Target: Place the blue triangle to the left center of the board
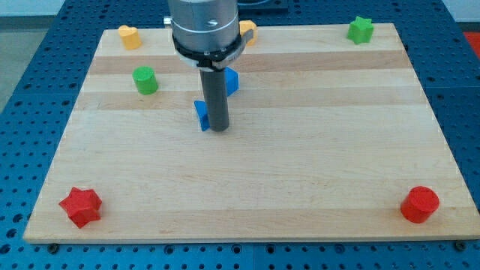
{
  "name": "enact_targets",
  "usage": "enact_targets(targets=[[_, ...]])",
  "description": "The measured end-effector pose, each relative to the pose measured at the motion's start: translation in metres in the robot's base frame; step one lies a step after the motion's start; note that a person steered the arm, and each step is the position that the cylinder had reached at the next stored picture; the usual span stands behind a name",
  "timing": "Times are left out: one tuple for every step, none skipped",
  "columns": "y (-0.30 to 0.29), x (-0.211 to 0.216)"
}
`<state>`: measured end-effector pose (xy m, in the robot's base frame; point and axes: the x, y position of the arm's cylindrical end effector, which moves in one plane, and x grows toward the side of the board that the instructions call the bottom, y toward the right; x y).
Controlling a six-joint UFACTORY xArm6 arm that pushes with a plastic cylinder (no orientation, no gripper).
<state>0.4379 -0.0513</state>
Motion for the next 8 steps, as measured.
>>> enact_targets(targets=[[-0.001, -0.016], [-0.015, -0.024], [-0.036, -0.024], [-0.045, -0.033], [-0.045, -0.055], [-0.062, -0.059], [-0.087, -0.050], [-0.086, -0.046]])
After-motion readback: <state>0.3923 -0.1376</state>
